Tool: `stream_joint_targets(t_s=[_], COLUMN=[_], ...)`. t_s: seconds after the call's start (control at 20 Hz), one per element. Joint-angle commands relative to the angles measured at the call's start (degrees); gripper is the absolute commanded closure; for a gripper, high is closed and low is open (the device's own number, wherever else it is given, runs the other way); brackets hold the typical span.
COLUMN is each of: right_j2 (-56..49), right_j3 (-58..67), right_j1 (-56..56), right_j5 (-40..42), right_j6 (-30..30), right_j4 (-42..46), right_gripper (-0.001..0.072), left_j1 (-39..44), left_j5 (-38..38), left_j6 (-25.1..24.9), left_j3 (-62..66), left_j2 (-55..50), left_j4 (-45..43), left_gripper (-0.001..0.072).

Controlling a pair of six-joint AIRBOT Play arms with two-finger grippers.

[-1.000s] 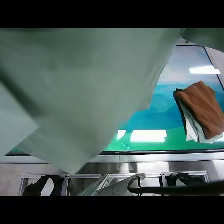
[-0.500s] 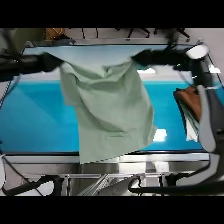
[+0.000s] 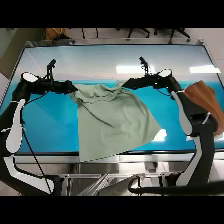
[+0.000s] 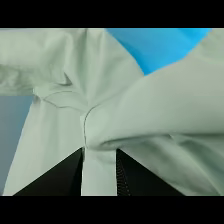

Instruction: Fold the shirts.

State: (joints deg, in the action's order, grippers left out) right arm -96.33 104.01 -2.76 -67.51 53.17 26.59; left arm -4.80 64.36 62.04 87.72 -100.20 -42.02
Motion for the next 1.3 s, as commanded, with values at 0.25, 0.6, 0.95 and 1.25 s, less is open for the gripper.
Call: stream_joint_targets(t_s=[0.25, 0.6, 0.95, 1.25], right_j2=[21.5, 49.9, 57.3, 51.6], right_j3=[-11.0, -57.7, -79.1, -79.3], right_j1=[18.3, 18.3, 13.3, 3.8], right_j5=[-21.5, -9.1, 5.6, 21.3], right_j6=[26.8, 37.2, 36.0, 33.1], right_j4=[27.8, 32.2, 21.6, 19.0], right_gripper=[0.0464, 0.0168, 0.023, 0.023], left_j1=[-2.4, -2.3, -2.3, -2.3], left_j5=[2.0, -0.5, -0.2, 0.0], left_j6=[-0.2, -0.2, -0.1, -0.1], left_j3=[15.2, 18.4, 18.4, 18.4], left_j2=[-6.3, -6.4, -6.4, -6.4], left_j4=[-0.4, -0.3, -0.4, -0.4], left_gripper=[0.0696, 0.0696, 0.0696, 0.0696])
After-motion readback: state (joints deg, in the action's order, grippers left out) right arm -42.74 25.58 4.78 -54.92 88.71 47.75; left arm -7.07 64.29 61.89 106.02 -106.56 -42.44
